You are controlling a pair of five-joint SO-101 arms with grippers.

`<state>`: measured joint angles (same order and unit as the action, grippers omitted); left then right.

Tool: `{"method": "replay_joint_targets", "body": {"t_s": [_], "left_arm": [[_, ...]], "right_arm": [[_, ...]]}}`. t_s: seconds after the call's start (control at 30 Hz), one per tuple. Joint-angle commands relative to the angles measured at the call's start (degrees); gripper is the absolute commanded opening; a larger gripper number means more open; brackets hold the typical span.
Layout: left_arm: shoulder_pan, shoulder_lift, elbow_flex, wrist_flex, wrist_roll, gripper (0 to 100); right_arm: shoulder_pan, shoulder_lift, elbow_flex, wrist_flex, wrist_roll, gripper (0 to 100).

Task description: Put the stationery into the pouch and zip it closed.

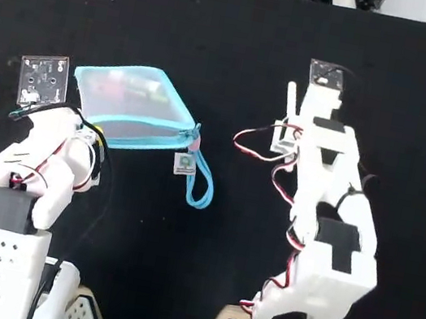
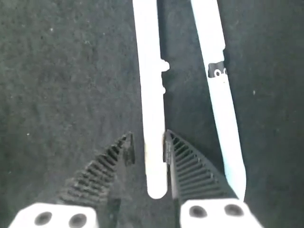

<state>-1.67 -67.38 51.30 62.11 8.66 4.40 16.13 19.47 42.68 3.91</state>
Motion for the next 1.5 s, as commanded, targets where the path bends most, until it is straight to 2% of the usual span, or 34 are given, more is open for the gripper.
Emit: {"method": "replay_joint_targets", "body": {"t_s": [0.0,0.07,0.13,0.33,0.5,0.63,0.83,0.97,1.03,1.13,1.27,1.47], "left_arm": [[-0.3,-0.9,-0.8,0.1,0.3,3],[-0.3,-0.9,-0.8,0.1,0.3,3],[-0.3,-0.9,-0.8,0.1,0.3,3],[-0.3,-0.9,-0.8,0.1,0.3,3],[-0.3,-0.9,-0.8,0.1,0.3,3],[-0.3,-0.9,-0.8,0.1,0.3,3],[-0.3,-0.9,-0.8,0.1,0.3,3],[-0.3,-0.9,-0.8,0.1,0.3,3],[-0.3,-0.9,-0.8,0.1,0.3,3],[-0.2,-0.9,-0.8,0.1,0.3,3],[-0.3,-0.9,-0.8,0.1,0.3,3],[-0.1,-0.9,-0.8,0.1,0.3,3]], "right_arm": [[-0.4,0.7,-3.7,-0.6,1.9,9.6],[-0.4,0.7,-3.9,0.7,1.9,7.3],[-0.4,0.4,-4.1,1.8,1.8,0.5],[-2.4,-4.6,-2.9,10.2,2.0,1.0],[-7.0,-10.0,-2.6,25.8,2.3,1.1],[-6.7,-11.2,-0.2,32.4,9.3,1.1],[-6.3,-12.4,3.0,31.1,11.7,3.9],[-6.8,-12.8,-1.2,35.4,11.8,21.2],[-6.8,-12.8,-5.8,37.7,11.7,26.5],[-6.9,-11.9,-12.6,36.8,11.7,23.6],[-7.9,-7.8,-15.3,27.5,11.7,18.4],[-12.4,1.5,-18.7,20.7,11.7,18.1]]}}
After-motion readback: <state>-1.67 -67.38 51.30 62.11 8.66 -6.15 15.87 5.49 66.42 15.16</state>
